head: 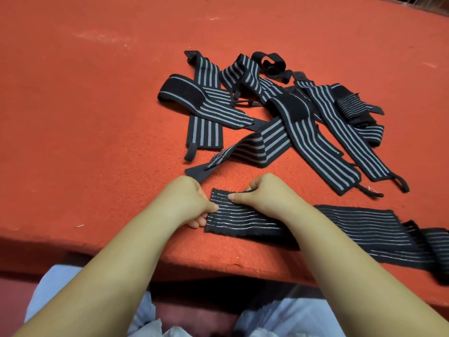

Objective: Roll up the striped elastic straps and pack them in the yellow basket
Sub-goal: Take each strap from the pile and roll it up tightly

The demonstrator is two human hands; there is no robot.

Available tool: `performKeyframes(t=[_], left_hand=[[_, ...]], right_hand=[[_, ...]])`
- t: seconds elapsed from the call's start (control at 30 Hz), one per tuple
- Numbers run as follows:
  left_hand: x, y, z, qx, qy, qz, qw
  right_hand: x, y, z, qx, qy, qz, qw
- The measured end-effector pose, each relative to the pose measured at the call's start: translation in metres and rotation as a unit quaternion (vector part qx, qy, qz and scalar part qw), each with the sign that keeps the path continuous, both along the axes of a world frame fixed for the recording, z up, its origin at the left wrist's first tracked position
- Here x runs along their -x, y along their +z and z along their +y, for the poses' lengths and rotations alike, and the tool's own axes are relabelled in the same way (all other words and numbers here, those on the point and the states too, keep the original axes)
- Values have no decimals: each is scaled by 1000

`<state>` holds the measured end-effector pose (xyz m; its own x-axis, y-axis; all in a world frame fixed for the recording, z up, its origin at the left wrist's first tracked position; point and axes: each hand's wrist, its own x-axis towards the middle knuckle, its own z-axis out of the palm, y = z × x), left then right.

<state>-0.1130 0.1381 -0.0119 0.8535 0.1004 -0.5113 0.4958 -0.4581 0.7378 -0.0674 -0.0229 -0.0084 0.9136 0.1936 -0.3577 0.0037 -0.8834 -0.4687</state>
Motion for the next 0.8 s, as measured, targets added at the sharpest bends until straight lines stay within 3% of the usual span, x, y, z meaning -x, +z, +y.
performKeyframes(t=[0.1,0.27,0.47,0.57,0.67,0.73,0.8], left_hand=[[-1,4,-2,-22,-11,16,1000],[-3,8,-4,-42,-26,33,998],[-3,9,-6,-68,-28,34,997],[-1,15,-9,-137,-50,27,989],[8,26,-25,-374,-116,-65,918],[15,27,-54,-368,-157,-150,904],[19,24,-89,-275,-205,-211,915]], right_hand=[[-7,23,-17,-18,70,79,994],[-20,50,-66,78,103,150,980],[-20,51,-118,265,79,141,951],[-11,41,-127,251,64,113,959],[-6,35,-129,221,50,93,970],[-4,35,-130,204,39,84,975],[-3,35,-131,195,38,76,977]])
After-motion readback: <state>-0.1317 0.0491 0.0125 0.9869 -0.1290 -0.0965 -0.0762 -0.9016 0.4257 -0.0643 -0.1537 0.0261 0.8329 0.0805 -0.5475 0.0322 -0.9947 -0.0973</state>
